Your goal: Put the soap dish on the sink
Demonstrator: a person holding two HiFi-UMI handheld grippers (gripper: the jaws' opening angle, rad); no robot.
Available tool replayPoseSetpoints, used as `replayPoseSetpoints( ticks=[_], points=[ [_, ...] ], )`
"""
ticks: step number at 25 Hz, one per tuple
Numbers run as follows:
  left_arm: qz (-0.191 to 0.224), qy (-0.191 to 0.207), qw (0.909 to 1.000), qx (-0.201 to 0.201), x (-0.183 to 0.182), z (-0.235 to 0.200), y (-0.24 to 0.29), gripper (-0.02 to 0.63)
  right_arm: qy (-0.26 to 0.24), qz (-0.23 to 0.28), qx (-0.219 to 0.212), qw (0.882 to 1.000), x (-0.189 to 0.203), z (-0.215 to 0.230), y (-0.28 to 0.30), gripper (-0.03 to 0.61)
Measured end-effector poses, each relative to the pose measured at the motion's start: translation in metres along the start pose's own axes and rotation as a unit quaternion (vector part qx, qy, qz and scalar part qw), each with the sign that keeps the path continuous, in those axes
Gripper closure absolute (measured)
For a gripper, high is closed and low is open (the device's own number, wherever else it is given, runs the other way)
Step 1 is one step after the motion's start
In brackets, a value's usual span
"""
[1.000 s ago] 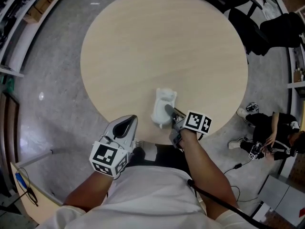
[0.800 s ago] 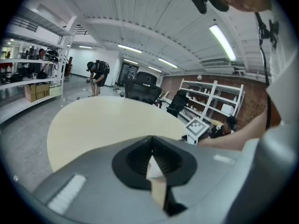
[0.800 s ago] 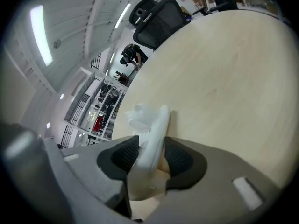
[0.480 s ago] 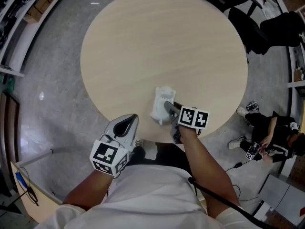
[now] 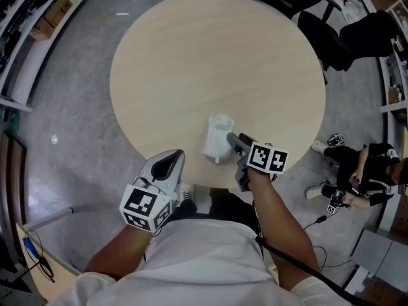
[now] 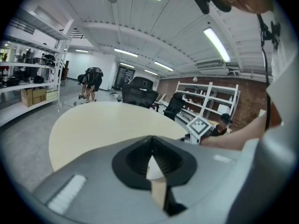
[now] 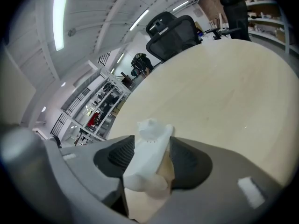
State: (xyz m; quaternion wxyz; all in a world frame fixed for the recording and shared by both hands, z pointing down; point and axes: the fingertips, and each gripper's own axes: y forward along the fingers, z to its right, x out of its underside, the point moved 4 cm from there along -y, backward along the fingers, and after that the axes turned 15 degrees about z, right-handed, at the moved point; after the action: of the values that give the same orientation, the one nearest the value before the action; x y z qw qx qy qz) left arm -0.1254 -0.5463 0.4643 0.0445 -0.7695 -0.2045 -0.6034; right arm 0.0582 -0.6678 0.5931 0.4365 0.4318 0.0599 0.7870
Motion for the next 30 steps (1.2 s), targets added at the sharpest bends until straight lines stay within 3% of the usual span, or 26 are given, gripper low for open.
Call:
replayPoseSetpoints(
  ticks=[4,13,20,27,30],
  points=[
    [0.011,0.004,0.9998,0.018,-0.006,0.0,-0.005,0.606,-0.016,0.045,-0.011,0.999,-0.014,-0.022,-0.022,0.349],
    [0.04,0.016,0.997,0.064,-0.026,0.011,-0.028,0.606,-0.104,0.139,-0.045,0.984,-0.033,-0.1,-0.094,0.575],
    [0.048,0.025,0.9951,0.082,-0.031,0.019,-0.041,0.606,-0.102,0.186,-0.073,0.975,-0.033,-0.131,-0.159,0.575],
    [0.064,0.036,0.9947,0.072,-0.041,0.043,-0.043,0.606,-0.094,0.202,-0.109,0.969,-0.05,-0.128,-0.2,0.577],
    [0.064,0.023,0.9959,0.06,-0.04,0.057,-0.04,0.606,-0.1,0.198,-0.12,0.968,-0.057,-0.121,-0.215,0.577]
  ],
)
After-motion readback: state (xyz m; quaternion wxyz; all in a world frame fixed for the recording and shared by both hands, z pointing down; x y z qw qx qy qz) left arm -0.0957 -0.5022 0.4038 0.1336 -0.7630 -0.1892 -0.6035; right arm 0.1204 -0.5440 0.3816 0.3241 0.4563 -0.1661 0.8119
